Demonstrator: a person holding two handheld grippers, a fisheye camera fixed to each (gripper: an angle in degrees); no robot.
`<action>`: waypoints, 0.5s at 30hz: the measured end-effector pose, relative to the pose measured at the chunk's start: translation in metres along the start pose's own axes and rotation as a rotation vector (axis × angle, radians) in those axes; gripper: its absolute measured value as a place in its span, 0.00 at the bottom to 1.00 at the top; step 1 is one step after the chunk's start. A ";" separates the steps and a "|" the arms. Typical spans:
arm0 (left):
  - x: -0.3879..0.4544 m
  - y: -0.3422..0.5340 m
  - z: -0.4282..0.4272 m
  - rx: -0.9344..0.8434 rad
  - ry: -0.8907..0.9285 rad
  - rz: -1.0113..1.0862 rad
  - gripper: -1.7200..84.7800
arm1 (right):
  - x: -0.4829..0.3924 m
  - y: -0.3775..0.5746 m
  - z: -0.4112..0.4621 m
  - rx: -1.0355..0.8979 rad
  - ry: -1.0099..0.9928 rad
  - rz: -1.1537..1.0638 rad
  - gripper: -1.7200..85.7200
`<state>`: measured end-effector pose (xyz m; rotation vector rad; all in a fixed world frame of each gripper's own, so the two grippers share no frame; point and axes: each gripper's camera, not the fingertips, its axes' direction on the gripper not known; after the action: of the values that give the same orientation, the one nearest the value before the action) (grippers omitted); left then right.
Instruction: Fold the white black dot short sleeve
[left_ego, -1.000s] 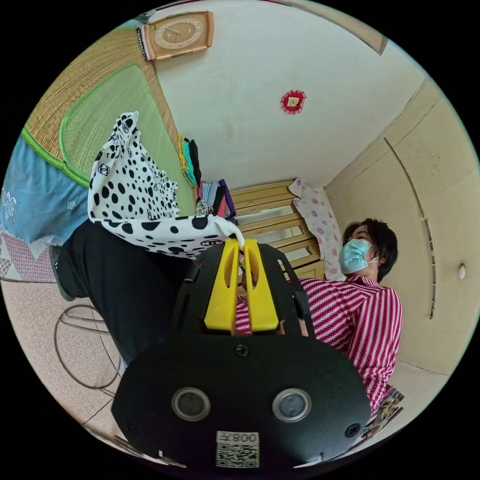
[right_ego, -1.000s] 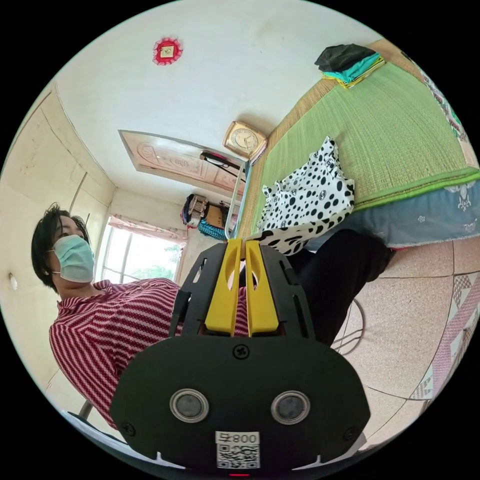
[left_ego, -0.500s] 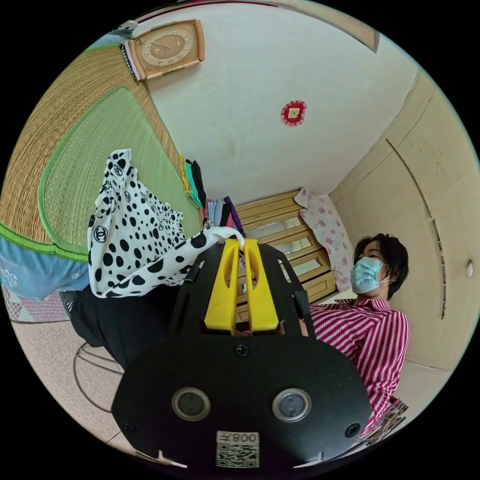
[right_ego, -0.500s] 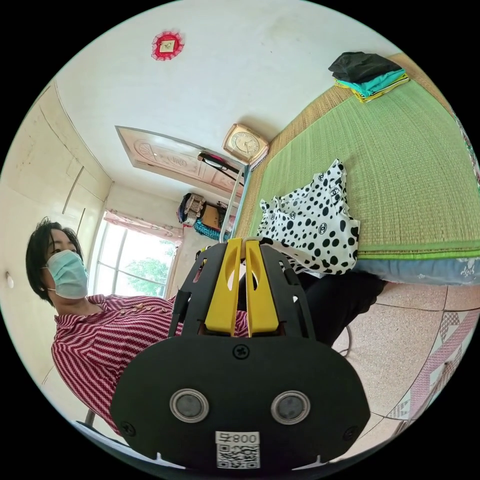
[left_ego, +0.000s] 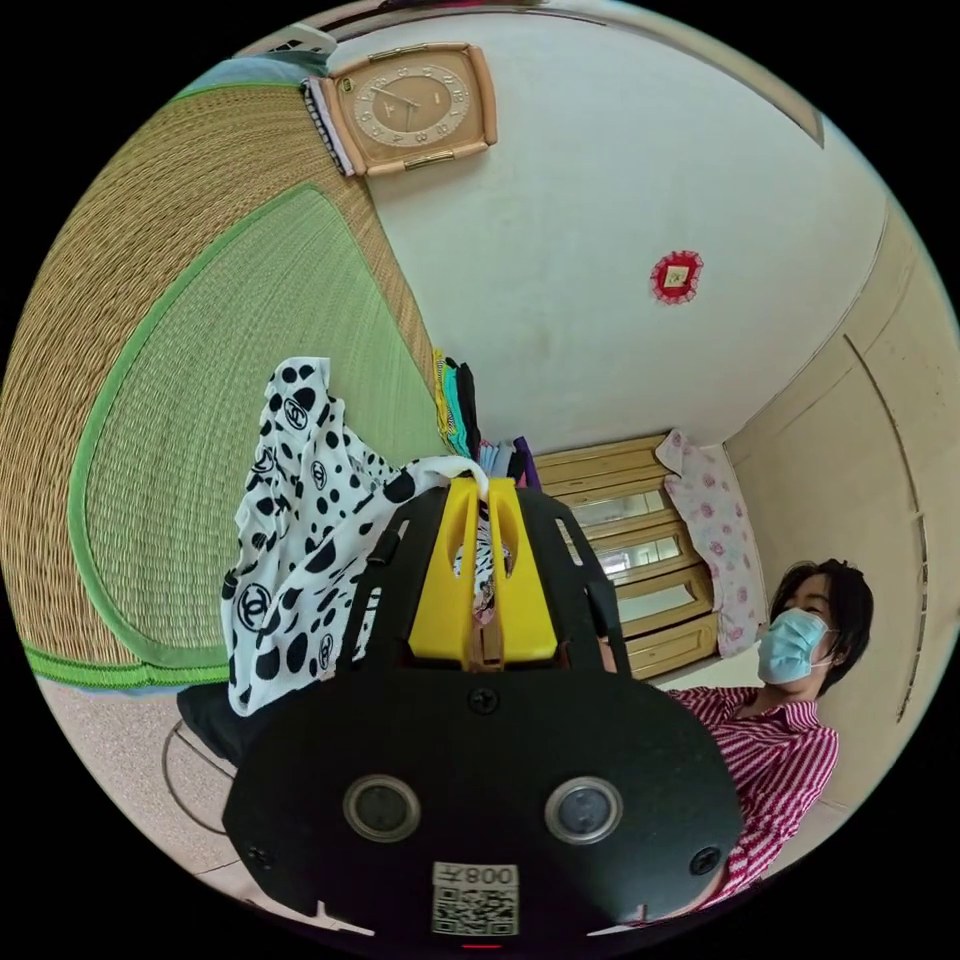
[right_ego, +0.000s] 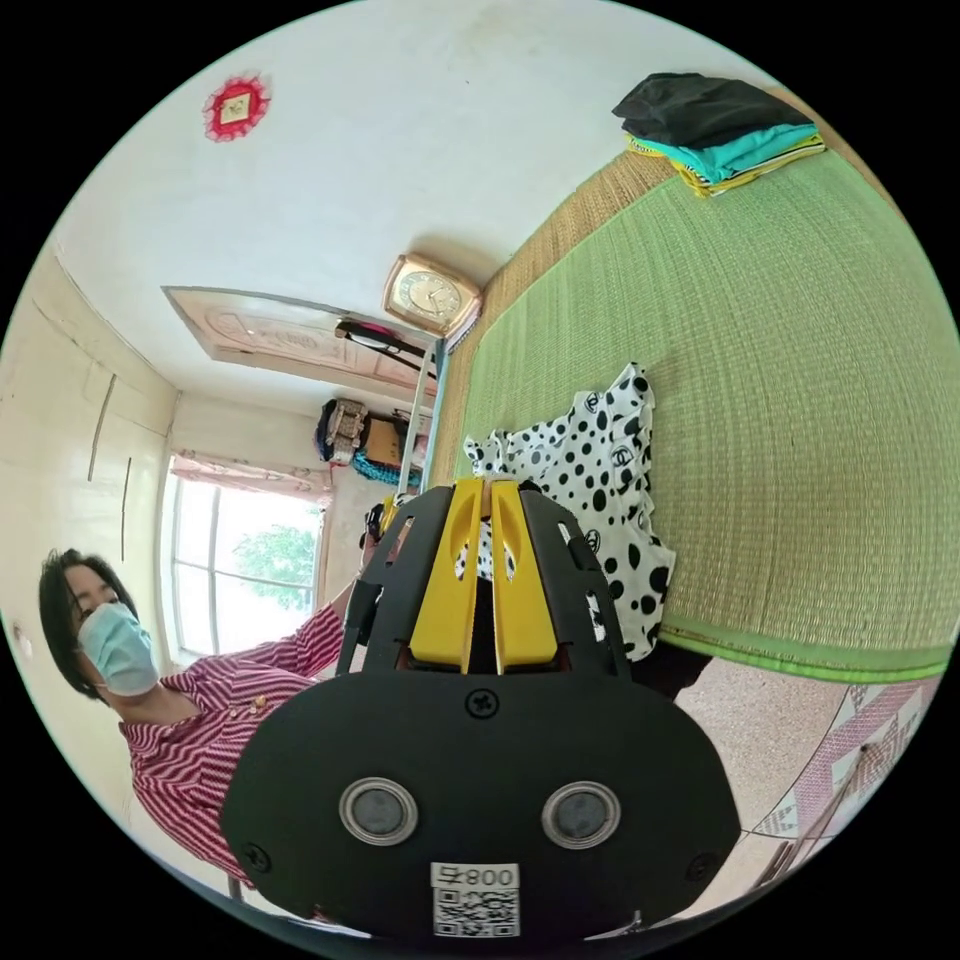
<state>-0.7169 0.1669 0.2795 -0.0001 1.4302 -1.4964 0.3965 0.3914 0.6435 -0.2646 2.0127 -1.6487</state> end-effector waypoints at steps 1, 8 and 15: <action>-0.001 -0.006 0.003 0.001 -0.007 -0.002 0.04 | 0.001 -0.015 0.000 -0.004 0.006 0.012 0.03; -0.027 -0.074 0.038 0.010 -0.093 -0.045 0.04 | 0.012 -0.089 0.005 -0.043 0.027 0.074 0.03; -0.067 -0.125 0.073 0.007 -0.148 -0.106 0.04 | 0.041 -0.138 0.009 -0.064 0.014 0.160 0.03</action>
<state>-0.7199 0.1274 0.4342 -0.1815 1.3232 -1.5547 0.3429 0.3320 0.7637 -0.1112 2.0427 -1.4938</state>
